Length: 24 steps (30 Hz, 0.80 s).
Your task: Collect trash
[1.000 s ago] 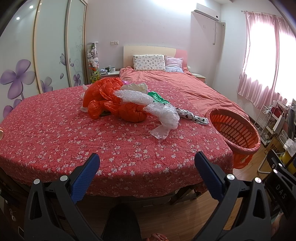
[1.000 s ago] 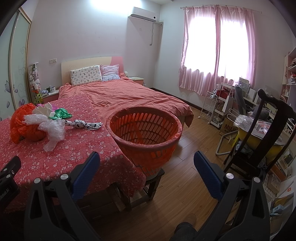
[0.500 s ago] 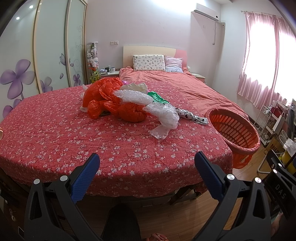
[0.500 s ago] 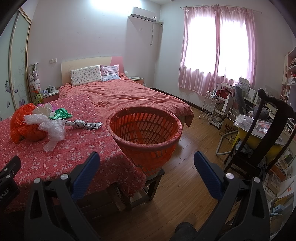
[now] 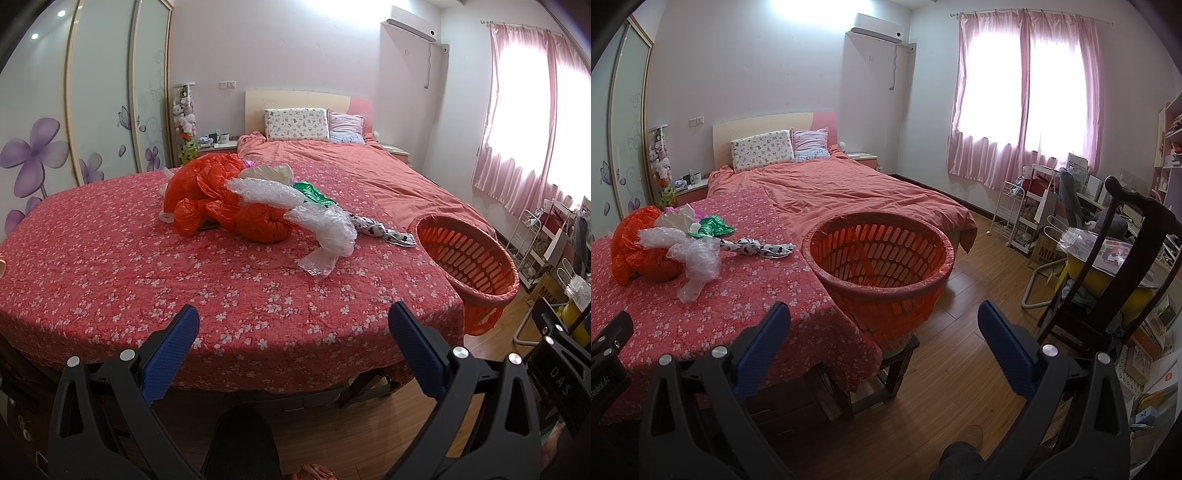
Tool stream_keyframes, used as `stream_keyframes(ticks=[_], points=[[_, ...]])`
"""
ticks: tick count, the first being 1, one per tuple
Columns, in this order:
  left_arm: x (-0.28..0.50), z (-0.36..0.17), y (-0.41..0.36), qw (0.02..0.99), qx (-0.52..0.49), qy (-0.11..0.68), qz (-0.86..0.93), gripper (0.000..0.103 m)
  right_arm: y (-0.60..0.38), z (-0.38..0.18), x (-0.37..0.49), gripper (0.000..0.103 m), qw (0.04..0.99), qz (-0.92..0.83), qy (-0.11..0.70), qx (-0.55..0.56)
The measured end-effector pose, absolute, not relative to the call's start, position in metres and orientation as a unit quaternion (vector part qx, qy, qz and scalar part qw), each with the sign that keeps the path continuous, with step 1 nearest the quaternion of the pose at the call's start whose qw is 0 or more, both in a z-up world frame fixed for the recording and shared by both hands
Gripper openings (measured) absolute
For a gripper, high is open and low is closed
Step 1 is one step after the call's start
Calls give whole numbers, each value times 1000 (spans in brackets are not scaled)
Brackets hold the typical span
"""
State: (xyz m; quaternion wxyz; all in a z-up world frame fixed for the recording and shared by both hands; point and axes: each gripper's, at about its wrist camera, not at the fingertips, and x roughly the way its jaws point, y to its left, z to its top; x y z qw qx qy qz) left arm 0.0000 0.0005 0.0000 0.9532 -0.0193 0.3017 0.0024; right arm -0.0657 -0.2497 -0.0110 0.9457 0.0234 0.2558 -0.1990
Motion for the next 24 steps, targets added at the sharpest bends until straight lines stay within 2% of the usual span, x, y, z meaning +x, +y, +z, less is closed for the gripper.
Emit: stream_keyframes(ticks=[24], points=[[-1,-4,-9,952,-20,304,2,101,-251,-11,-64,99,946,-199,256,24]])
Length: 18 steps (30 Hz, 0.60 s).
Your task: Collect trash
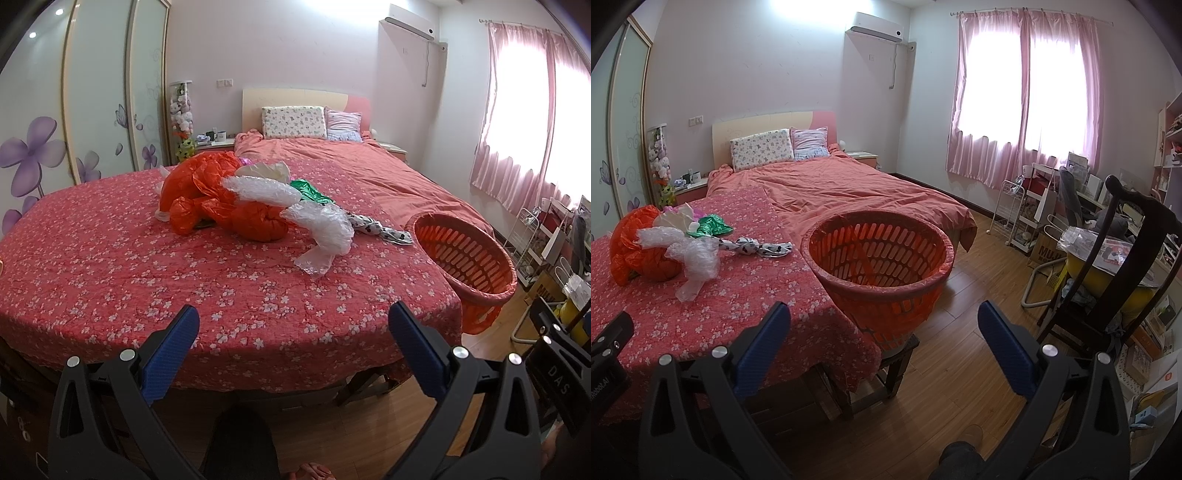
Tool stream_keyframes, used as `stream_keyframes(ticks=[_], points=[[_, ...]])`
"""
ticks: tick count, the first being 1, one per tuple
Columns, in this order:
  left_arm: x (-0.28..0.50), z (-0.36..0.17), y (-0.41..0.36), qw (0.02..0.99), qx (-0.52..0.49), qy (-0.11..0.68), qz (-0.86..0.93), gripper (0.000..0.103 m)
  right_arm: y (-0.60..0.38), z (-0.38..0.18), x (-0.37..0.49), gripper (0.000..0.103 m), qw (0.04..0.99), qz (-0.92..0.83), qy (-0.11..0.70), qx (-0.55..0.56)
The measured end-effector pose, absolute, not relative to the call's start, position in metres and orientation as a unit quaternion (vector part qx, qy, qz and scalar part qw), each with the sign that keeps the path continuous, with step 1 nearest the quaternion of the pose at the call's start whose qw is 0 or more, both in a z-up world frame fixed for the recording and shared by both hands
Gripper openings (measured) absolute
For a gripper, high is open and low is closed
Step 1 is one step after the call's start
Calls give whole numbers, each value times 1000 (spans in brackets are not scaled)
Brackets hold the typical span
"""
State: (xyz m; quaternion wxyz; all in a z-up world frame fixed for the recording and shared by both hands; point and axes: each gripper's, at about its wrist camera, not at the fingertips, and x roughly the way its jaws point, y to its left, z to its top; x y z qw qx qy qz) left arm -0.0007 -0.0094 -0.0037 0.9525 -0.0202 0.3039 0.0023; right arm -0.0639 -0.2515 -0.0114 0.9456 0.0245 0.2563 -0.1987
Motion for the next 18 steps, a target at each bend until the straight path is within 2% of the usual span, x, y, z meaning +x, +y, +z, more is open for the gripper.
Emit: stream_keyframes(ticks=[9,18], points=[[10,-5,6,950,-33,310,19,101,-250,-9,-48,99,953,-155,257,46],[39,-4,64,946,-77,309,51,101,-212,-14,13,99,961,-56,261,69]])
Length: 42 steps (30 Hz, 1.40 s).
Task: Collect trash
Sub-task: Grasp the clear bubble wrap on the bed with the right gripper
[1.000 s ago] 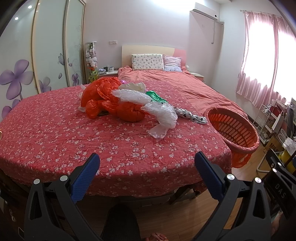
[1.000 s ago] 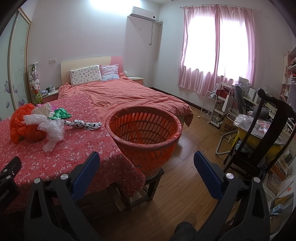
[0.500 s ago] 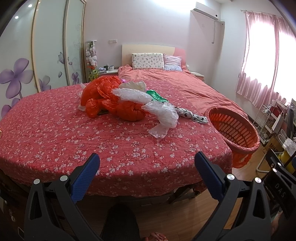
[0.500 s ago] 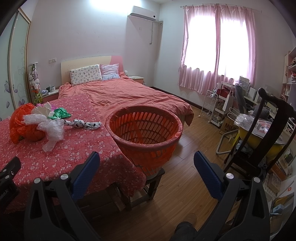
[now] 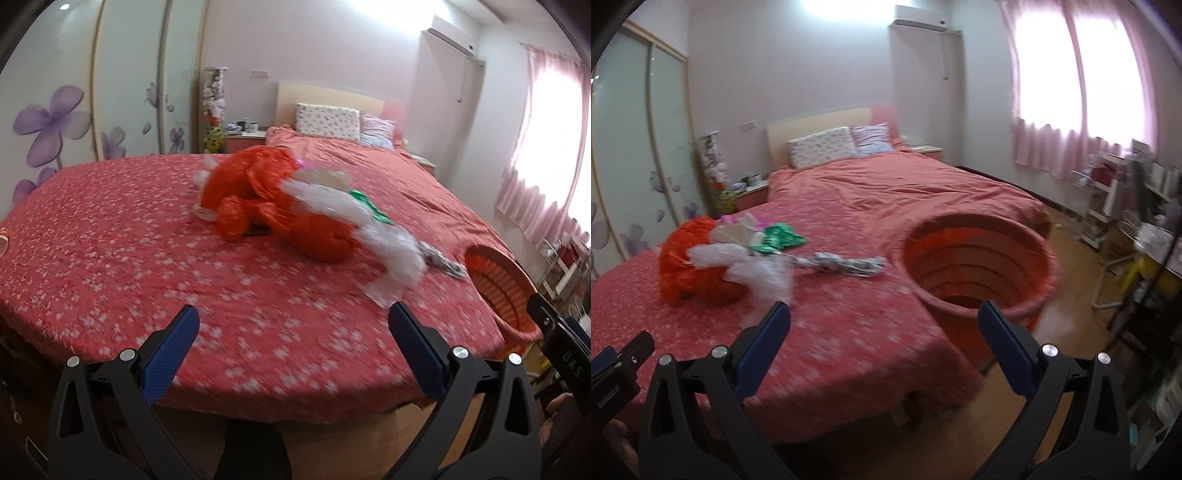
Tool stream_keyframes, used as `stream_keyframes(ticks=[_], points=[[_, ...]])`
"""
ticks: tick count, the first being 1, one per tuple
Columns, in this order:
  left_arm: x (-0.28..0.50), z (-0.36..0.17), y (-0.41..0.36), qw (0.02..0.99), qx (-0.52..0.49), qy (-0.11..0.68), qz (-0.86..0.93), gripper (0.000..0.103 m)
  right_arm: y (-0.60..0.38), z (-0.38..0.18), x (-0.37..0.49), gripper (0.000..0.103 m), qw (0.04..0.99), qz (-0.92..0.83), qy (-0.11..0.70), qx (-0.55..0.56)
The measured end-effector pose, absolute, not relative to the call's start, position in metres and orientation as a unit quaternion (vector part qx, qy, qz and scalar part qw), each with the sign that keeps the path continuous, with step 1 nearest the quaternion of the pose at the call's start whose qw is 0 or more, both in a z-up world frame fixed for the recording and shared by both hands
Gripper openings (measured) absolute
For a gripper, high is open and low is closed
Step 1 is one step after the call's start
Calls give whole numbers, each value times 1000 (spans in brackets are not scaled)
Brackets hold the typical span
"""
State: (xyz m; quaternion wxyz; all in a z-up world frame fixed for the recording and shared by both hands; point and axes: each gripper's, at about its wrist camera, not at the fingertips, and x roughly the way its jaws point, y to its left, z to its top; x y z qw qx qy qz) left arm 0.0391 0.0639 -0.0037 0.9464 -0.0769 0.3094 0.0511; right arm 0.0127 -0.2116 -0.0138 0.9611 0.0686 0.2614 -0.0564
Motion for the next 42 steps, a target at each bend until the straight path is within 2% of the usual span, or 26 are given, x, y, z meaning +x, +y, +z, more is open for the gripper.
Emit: stream_keyframes(ticks=[7,14,18,21,26,29,34,42], points=[[49,-2,101,949,-83,290,93,101,-157,-20,66,98,963,9,267,43],[54,-8,125,948,-86,289,106,101,-122,-46,120,80,948,40,315,32],[58,-15,134,945,-94,298,100,101,-113,-64,139,73,939,38,341,23],[60,-18,137,943,-99,302,96,101,-111,-71,148,62,934,40,353,21],[64,-21,141,943,-103,303,92,101,-112,-78,155,34,929,44,368,19],[65,-22,141,943,-104,305,89,101,-112,-75,151,28,930,57,362,22],[69,-23,139,942,-105,308,83,101,-114,-63,140,23,936,73,343,24],[74,-19,129,946,-96,301,72,101,-122,-41,125,22,949,70,307,32]])
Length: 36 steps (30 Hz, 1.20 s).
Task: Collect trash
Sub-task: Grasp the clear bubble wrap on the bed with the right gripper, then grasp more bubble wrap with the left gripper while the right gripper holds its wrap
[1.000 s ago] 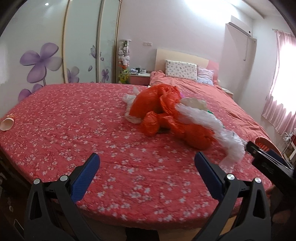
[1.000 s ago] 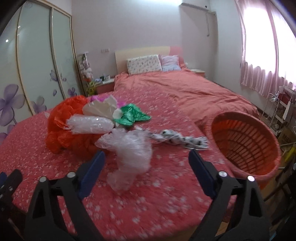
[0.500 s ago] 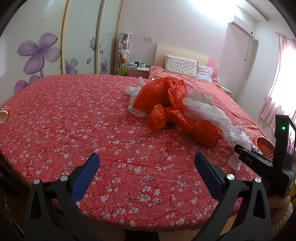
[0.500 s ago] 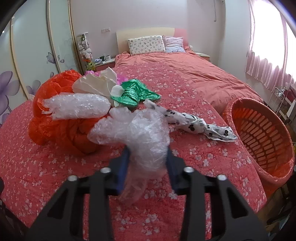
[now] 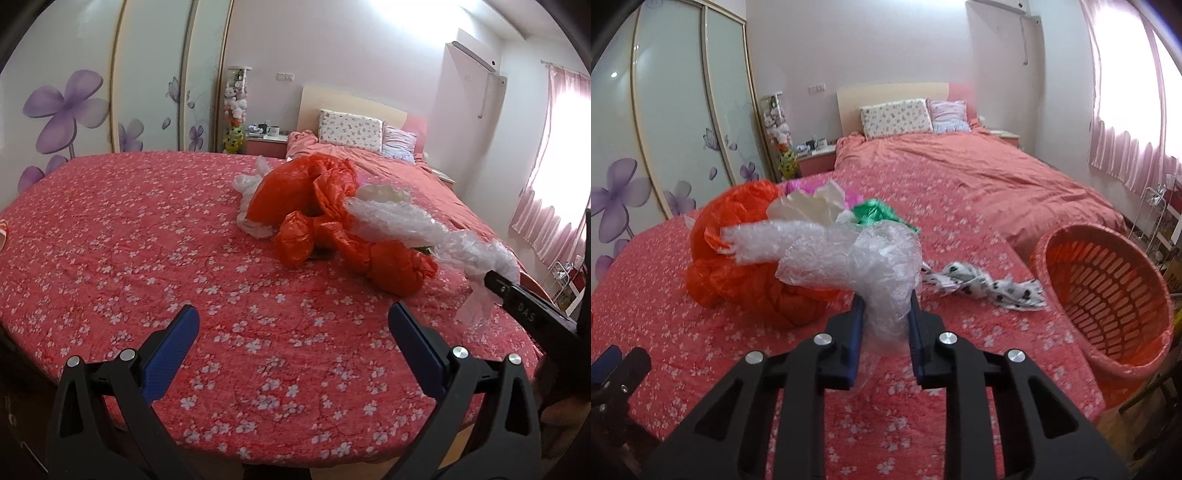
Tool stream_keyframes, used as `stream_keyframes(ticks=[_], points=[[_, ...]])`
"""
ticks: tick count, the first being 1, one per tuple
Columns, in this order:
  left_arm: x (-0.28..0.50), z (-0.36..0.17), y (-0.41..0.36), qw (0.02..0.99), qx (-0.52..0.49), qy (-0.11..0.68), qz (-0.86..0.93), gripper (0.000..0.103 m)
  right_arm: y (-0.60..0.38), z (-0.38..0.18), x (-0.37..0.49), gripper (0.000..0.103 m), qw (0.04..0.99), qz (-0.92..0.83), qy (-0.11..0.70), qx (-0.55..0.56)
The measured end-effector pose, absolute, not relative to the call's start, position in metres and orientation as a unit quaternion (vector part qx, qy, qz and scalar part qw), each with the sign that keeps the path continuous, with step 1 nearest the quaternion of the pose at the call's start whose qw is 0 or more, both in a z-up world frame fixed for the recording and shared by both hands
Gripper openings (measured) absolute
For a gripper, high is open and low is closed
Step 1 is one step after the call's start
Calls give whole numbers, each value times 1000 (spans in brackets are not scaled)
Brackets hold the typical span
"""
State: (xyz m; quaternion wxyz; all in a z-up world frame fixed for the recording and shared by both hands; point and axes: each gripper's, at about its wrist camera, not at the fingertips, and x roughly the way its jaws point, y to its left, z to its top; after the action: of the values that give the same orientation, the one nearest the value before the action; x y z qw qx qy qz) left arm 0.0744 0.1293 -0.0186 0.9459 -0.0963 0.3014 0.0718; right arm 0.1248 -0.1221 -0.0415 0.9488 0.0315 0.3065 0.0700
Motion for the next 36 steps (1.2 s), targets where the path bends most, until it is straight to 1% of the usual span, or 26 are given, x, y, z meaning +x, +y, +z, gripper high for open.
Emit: stream_keyframes(ticks=[14,16,19,23,26,30,34,36], points=[[103,-8,109,947,-94,306,33,99,-158,-22,110,22,961,32,273,44],[115,-1,102,948,-89,304,22,97,-161,-21,109,22,961,38,271,50],[136,10,92,951,-81,299,10,96,-163,-19,108,22,961,44,267,56],[164,16,79,948,-77,309,-8,92,-169,-14,105,22,964,36,258,57],[183,18,67,947,-64,314,-10,91,-181,-13,105,22,964,21,256,63],[208,11,55,942,-46,333,-8,91,-194,-16,107,22,963,7,263,68],[228,-15,48,922,-29,386,-3,91,-200,-21,107,22,961,5,267,68],[231,-29,47,912,-30,410,-7,84,-200,-23,107,22,961,5,269,68]])
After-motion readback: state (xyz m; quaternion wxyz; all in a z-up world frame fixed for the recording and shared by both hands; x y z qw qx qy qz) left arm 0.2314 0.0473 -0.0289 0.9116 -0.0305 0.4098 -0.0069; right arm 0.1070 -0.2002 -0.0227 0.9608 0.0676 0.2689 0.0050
